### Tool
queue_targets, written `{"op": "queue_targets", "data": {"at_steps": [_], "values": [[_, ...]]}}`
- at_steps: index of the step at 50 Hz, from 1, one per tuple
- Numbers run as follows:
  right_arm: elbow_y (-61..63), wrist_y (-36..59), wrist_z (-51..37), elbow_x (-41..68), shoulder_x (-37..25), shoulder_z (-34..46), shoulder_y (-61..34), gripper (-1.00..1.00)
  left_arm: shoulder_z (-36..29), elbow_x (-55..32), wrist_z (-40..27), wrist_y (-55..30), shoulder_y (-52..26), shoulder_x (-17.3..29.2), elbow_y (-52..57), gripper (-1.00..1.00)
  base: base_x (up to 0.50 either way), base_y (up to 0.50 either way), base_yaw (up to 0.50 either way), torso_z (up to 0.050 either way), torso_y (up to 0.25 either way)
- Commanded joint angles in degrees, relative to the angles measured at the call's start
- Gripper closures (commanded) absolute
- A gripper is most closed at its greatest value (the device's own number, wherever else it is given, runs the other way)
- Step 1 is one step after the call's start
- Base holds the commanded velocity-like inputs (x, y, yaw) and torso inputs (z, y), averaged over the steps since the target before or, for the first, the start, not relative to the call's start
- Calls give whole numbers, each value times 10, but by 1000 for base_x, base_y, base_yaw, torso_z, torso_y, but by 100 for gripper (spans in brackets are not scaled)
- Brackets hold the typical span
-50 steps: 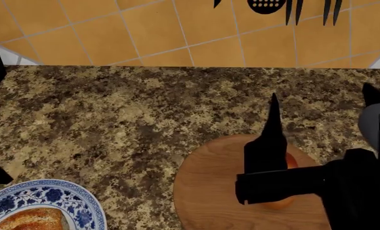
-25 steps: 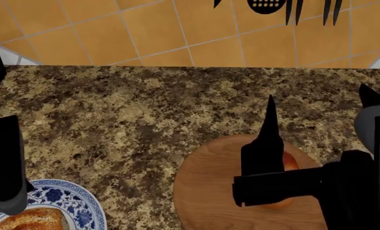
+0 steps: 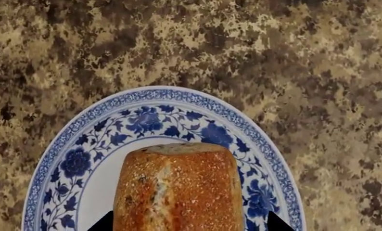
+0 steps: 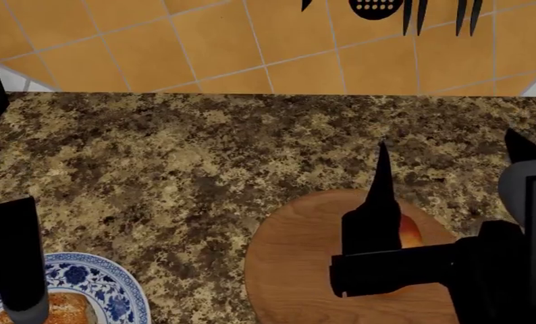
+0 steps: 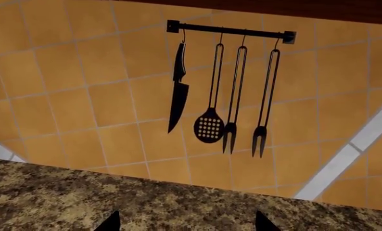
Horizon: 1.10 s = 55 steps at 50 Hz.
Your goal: Place all breads on the cutting board.
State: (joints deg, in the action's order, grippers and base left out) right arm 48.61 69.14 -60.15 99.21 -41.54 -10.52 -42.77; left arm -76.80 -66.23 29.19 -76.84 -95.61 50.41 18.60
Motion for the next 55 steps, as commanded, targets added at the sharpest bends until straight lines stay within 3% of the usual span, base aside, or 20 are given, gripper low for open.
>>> {"op": "queue_targets", "data": {"at_steps": [1,31,32,47,52,55], "values": [[1,-1,13,-18,5,-1,11,-100,-10,-3,-6,-1,11,6,2,-100,0,0,0,0,0],[4,-9,18,-25,-1,3,20,-100,-28,20,-16,25,39,-1,-31,-100,0,0,0,0,0],[4,-9,19,-25,-1,2,22,-100,-23,19,-22,27,38,-4,-37,100,0,0,0,0,0],[-7,-12,-4,2,-16,29,-18,-100,40,-48,-26,14,-19,9,-25,100,0,0,0,0,0],[-49,5,-7,14,-29,63,-57,-100,103,-106,-95,46,-17,23,-27,100,0,0,0,0,0],[-83,14,-11,24,-30,90,-91,-100,140,-156,-170,71,-10,30,-4,100,0,0,0,0,0]]}}
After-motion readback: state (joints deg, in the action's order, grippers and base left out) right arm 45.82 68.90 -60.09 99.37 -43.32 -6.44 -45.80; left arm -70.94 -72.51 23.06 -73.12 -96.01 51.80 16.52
